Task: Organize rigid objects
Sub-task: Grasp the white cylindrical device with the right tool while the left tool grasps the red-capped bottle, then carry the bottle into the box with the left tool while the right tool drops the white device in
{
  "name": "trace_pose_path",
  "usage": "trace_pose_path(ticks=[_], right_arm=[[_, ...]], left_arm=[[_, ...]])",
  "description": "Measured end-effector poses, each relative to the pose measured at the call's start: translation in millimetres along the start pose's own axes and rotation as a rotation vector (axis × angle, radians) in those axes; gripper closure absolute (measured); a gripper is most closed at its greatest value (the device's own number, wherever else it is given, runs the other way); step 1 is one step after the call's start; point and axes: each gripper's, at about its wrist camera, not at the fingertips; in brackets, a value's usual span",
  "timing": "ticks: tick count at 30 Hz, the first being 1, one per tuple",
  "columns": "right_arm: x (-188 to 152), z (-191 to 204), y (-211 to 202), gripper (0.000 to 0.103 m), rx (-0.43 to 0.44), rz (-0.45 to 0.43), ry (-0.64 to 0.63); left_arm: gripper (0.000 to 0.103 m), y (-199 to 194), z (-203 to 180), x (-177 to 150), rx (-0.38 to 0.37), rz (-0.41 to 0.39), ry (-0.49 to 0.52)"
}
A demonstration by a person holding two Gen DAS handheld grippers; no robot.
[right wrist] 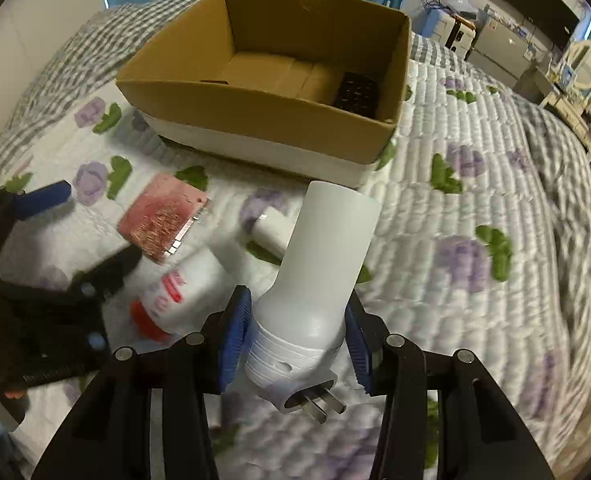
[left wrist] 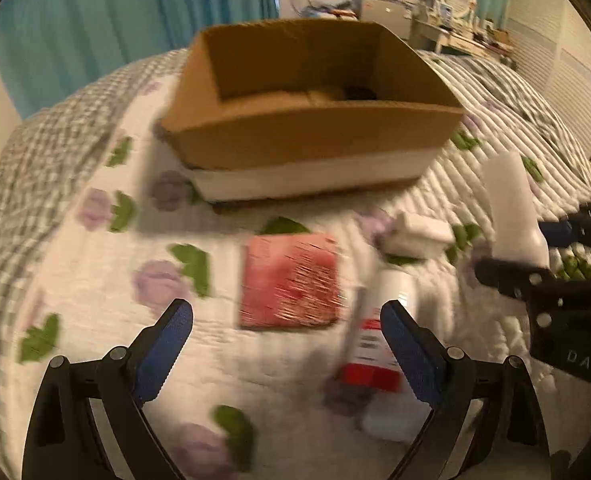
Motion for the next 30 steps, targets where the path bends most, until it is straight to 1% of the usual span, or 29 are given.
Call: trace_pose_path(ticks=[1,3,5,7,9,11,12,13,15,17,20,25,30], right_arm=[[1.0,-3.9,1.4,0.057,-0.004,0.005,-0.006],[-0.3,-10.8,3.8,0.057,0.003,0.01,0.001],[1.7,-18.5,9.6,0.057,0.013,0.014,0.018],[0.3,-19.6,16.1,0.057,0.015,0.017,0.028],[-1.3,-20.2,17.5,0.057,0.022,0.015,0.031],[-1.8,-20.0,18.7,0.057,0.027,0.01,0.034],[-2.1,-19.9,19.1,0.057,0.027,0.009,0.036],[-2.1,-20.0,19.1,0.057,0.027,0.008,0.036],[-2.6,-19.8,18.2,0.057,0.025,0.005,0.036],[-2.9,-19.9,16.1,0.057,0.023,-0.001,0.039],[-2.6,-19.3,10.7,0.057,0.02,-0.013,0.046],[3.4,-14.4,-6.3,0.057,0.03,-0.054,0.041],[18.4,-11.6,-30.6,0.057,0.013,-0.115,0.025]], left_arm=[[0.008,0.7,-4.7,-1.5,-0.009,0.004,0.009],[0.012,5.2,-15.2,-2.8,-0.023,0.023,0.03],[0.024,12.9,-25.0,-6.2,-0.047,0.061,0.049],[0.027,20.3,-33.1,-10.4,-0.064,0.092,0.062],[0.035,26.5,-39.2,-13.5,-0.071,0.112,0.077],[0.049,32.1,-45.2,-15.9,-0.056,0.12,0.101],[0.054,32.8,-48.3,-17.2,-0.051,0.114,0.12],[0.065,32.0,-49.9,-18.3,-0.06,0.111,0.128],[0.065,28.0,-49.6,-18.0,-0.055,0.095,0.123],[0.066,22.2,-47.6,-17.6,-0.068,0.084,0.116],[0.067,6.7,-46.4,-14.1,-0.068,0.052,0.115],[0.067,-31.8,-41.4,-3.8,-0.048,-0.034,0.101],[0.067,-60.5,-19.1,14.8,-0.028,-0.112,0.06]])
Point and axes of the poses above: each gripper's, at about its wrist camera, not at the fingertips, and y roughly the way its jaws point, z to its left, x to its top, and after that the axes turned 1 degree about -z, right-handed
